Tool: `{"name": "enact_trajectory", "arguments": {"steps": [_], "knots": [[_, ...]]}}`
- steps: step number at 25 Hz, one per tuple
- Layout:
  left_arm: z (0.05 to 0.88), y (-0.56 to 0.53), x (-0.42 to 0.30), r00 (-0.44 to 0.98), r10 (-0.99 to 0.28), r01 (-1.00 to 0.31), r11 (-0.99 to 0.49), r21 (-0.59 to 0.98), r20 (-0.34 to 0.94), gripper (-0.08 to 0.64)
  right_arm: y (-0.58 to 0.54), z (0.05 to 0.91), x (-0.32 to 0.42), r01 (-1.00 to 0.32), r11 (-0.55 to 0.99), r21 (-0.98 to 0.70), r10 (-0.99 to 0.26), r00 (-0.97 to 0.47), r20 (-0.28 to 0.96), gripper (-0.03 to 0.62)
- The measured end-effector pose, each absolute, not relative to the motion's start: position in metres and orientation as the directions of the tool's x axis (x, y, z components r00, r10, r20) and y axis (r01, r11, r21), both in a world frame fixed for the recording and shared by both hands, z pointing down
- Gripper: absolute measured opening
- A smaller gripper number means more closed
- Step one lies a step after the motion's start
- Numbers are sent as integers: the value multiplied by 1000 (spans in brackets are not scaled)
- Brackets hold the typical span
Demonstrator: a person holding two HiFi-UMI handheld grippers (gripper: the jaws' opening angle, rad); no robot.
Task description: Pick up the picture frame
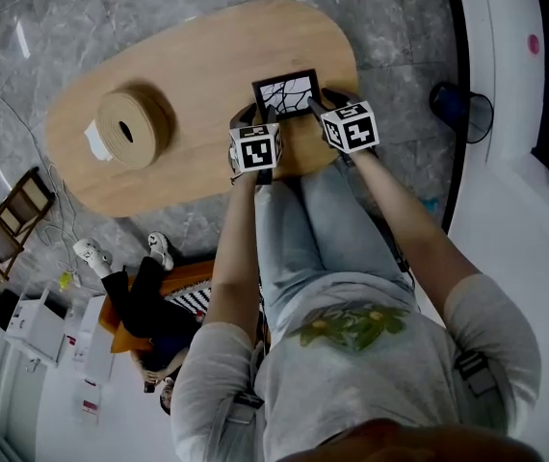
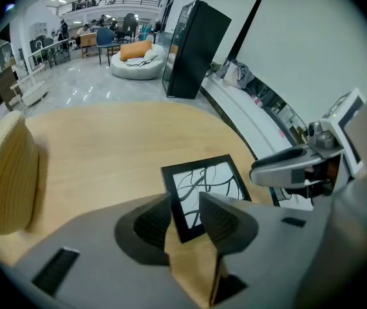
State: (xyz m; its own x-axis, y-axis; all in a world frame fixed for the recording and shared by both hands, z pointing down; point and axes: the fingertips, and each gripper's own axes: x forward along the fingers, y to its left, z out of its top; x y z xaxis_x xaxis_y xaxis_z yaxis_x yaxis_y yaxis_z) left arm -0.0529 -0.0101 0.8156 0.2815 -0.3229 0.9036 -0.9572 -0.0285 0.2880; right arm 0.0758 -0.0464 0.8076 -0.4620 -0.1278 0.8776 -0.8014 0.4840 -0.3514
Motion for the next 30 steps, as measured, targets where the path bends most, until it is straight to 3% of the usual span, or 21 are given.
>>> {"name": "enact_trajectory", "arguments": {"steps": [15, 30], "knots": [[849, -8, -60, 243, -282, -965, 27, 261, 928, 140, -36, 849, 84, -822, 478, -310, -62, -384, 921, 141], [852, -8, -61, 232, -344, -969, 4, 248, 910, 141, -35, 852, 85, -789, 508, -345, -36, -420, 907, 137]]}}
